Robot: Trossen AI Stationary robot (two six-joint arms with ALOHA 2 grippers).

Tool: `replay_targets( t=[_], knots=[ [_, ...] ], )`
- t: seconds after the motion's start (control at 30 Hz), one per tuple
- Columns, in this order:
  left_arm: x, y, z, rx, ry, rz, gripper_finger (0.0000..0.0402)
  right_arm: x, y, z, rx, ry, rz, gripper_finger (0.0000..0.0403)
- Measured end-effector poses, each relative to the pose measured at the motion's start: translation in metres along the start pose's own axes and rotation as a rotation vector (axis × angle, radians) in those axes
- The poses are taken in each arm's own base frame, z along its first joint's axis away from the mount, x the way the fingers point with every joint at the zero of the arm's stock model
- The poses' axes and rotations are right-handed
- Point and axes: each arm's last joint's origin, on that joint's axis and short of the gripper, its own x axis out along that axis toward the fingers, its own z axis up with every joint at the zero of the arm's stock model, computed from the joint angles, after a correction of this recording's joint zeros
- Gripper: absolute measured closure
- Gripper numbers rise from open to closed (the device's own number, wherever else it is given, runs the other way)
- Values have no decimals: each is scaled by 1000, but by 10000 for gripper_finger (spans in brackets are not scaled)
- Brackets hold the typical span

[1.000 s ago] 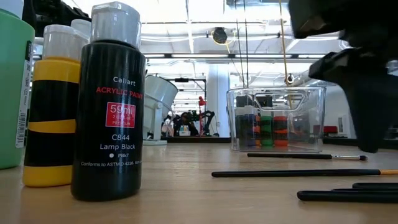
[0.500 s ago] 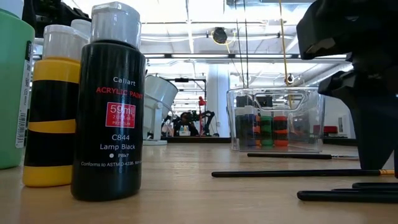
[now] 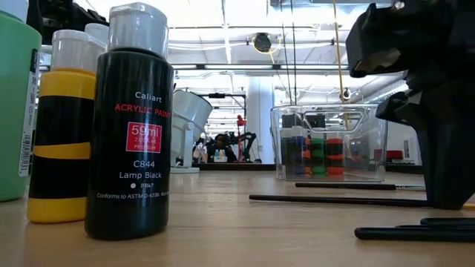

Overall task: Pick & Place Paint Supplies
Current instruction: Put the paint brush into the cup

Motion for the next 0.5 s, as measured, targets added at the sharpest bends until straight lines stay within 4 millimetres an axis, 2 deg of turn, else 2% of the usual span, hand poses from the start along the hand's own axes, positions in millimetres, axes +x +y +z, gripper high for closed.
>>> replay_targets(
  t=[0.17,0.33,0.5],
  knots=[
    [0,-1,-2,5,23,-11,380,-13,3,7,-13,-88,29,399],
    [0,-1,-2,5,24,-11,380,-44,5,11,-85,-261,26,401],
    [0,-1,-3,5,28,-12,380,-88,6,17,-89,-503,23,402]
  ],
)
